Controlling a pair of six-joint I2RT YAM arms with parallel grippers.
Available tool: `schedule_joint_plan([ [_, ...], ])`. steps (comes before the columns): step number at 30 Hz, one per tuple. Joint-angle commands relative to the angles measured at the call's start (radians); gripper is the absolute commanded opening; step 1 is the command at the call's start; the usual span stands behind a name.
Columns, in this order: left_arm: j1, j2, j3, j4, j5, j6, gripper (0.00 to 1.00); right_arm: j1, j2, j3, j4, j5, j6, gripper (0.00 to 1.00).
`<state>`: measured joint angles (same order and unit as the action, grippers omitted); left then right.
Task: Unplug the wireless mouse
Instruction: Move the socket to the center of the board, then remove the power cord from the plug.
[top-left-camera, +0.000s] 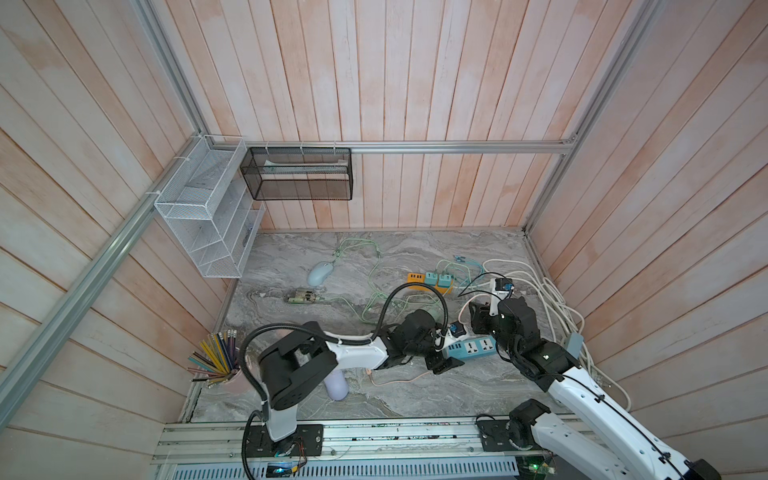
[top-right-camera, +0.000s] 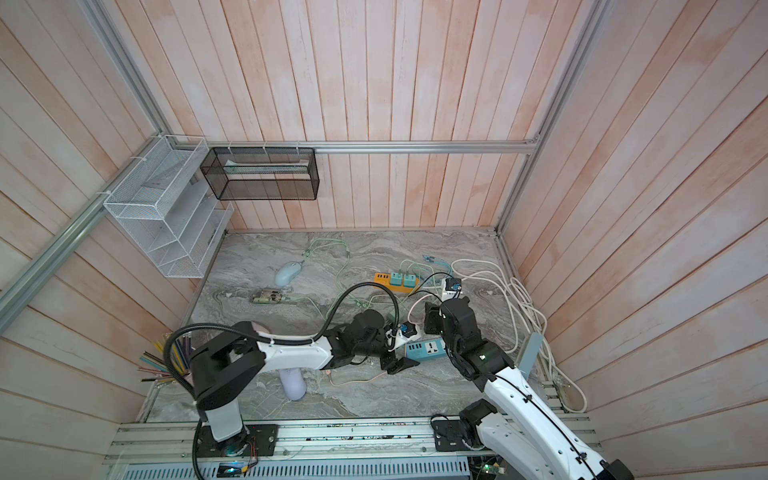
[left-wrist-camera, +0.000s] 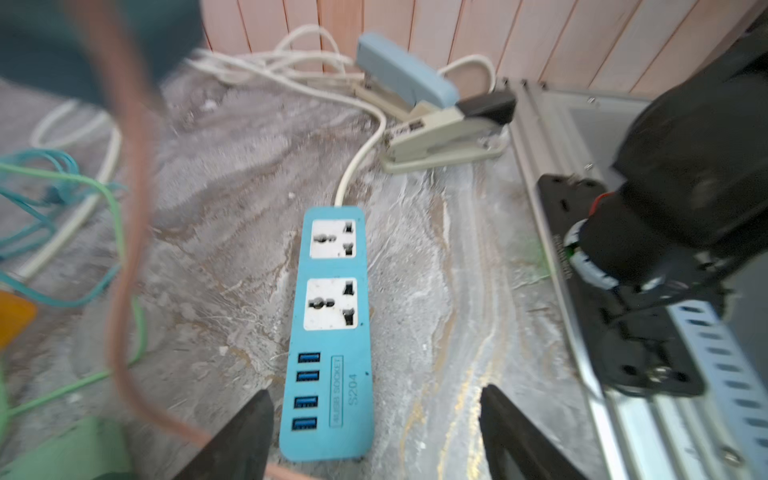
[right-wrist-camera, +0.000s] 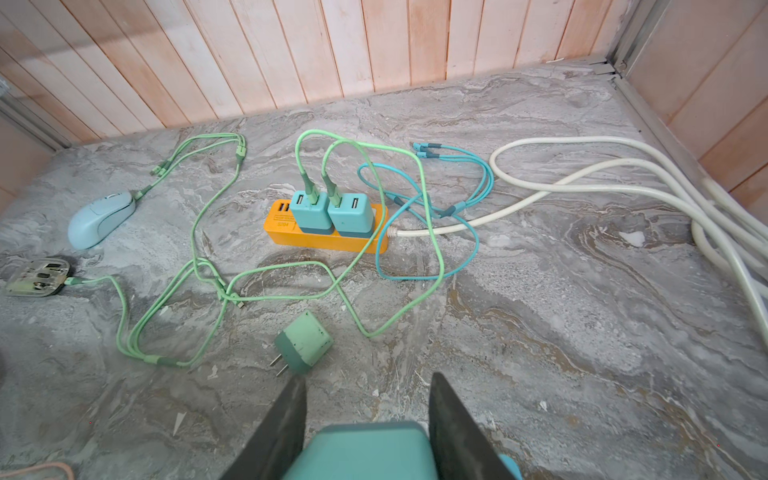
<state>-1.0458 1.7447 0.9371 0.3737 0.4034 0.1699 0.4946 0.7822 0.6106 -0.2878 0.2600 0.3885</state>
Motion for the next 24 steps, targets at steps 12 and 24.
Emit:
schedule_joint_plan([
  [12, 0.065, -0.494, -0.346, 0.099, 0.099, 0.067, 0.75, 0.005, -0.005, -0.059, 0.129, -0.536, -0.065, 0.07],
  [24, 0.115, -0.603, -0.376, 0.004, 0.065, 0.108, 0.75, 0.252, 0.099, -0.034, 0.141, -0.547, -0.102, 0.03],
])
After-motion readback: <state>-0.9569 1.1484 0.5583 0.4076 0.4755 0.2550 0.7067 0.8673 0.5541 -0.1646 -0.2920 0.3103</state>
